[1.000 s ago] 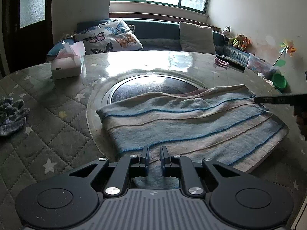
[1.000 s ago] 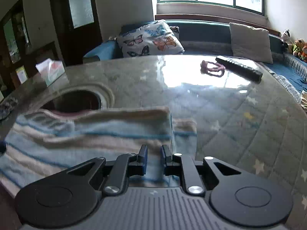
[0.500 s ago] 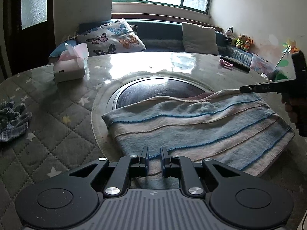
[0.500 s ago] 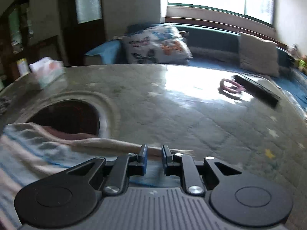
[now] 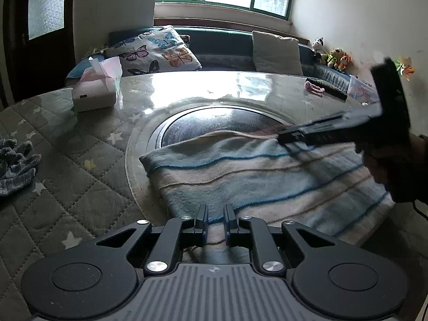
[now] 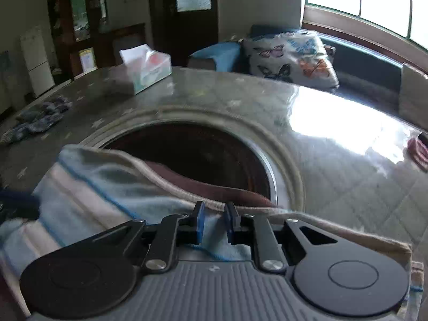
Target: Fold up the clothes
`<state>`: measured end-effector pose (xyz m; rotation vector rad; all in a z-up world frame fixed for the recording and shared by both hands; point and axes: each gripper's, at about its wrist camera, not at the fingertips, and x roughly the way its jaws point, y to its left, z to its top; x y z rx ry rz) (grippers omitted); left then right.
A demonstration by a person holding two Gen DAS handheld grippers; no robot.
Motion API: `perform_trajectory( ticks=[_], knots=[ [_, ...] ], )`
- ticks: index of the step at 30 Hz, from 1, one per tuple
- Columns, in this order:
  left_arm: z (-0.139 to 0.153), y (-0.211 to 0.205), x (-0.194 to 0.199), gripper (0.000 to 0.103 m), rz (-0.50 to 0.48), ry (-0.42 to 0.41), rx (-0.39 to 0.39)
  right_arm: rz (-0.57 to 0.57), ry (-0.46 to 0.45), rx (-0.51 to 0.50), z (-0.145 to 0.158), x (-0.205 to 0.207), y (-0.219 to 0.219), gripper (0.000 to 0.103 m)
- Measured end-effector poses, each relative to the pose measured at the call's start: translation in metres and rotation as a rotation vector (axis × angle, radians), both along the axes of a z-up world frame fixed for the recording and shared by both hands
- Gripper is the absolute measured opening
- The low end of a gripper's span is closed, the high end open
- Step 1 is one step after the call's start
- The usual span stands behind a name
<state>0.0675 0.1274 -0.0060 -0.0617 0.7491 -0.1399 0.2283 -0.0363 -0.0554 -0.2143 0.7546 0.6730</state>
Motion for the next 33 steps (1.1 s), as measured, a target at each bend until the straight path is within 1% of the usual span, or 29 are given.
perform_trajectory(
  ticks=[2,5,8,10,12,14,15,17,19,21,23,25,27,30,33],
  knots=[
    [0.0,0.001,-0.002,0.014,0.002,-0.003,-0.006,-0.019,0.005,0.014,-0.001,0.002,0.002,0.016],
    [0.003,0.005,-0.006,0.014,0.021,-0.01,-0.013,-0.012,-0.017,0.0,0.005,-0.004,0.0,0.017],
    [0.006,0.01,-0.012,0.014,0.049,-0.02,-0.024,0.034,-0.035,0.007,0.012,-0.016,0.003,0.023],
    [0.004,0.014,-0.013,0.014,0.066,-0.01,-0.039,0.067,-0.034,-0.006,0.01,-0.021,0.01,0.023],
    [0.001,0.015,-0.013,0.014,0.076,0.004,-0.034,0.08,-0.025,-0.035,0.003,-0.022,0.018,0.023],
    [0.001,0.017,-0.015,0.014,0.098,0.01,-0.029,0.085,-0.048,-0.057,0.001,-0.026,0.023,0.026],
    [0.003,0.02,-0.017,0.014,0.109,0.007,-0.04,0.09,-0.055,-0.06,0.004,-0.029,0.024,0.026],
    [0.006,0.027,-0.022,0.019,0.132,0.002,-0.06,0.117,-0.054,-0.044,0.013,-0.038,0.024,0.03],
    [0.008,0.032,-0.026,0.022,0.162,0.002,-0.062,0.159,-0.066,-0.042,0.021,-0.051,0.026,0.033],
    [0.009,0.037,-0.027,0.023,0.188,0.009,-0.069,0.225,-0.078,-0.041,0.03,-0.071,0.031,0.037],
    [0.009,0.04,-0.029,0.027,0.209,0.02,-0.086,0.303,-0.081,-0.04,0.035,-0.093,0.039,0.037],
    [0.01,0.044,-0.031,0.028,0.231,0.028,-0.102,0.385,-0.083,-0.038,0.039,-0.114,0.048,0.039],
    [0.01,0.046,-0.033,0.028,0.247,0.035,-0.116,0.465,-0.089,-0.042,0.04,-0.136,0.057,0.042],
    [0.01,0.048,-0.037,0.03,0.263,0.041,-0.139,0.578,-0.12,-0.063,0.039,-0.166,0.071,0.042],
    [0.01,0.051,-0.04,0.032,0.276,0.042,-0.167,0.641,-0.129,-0.085,0.034,-0.185,0.085,0.042]
  ],
)
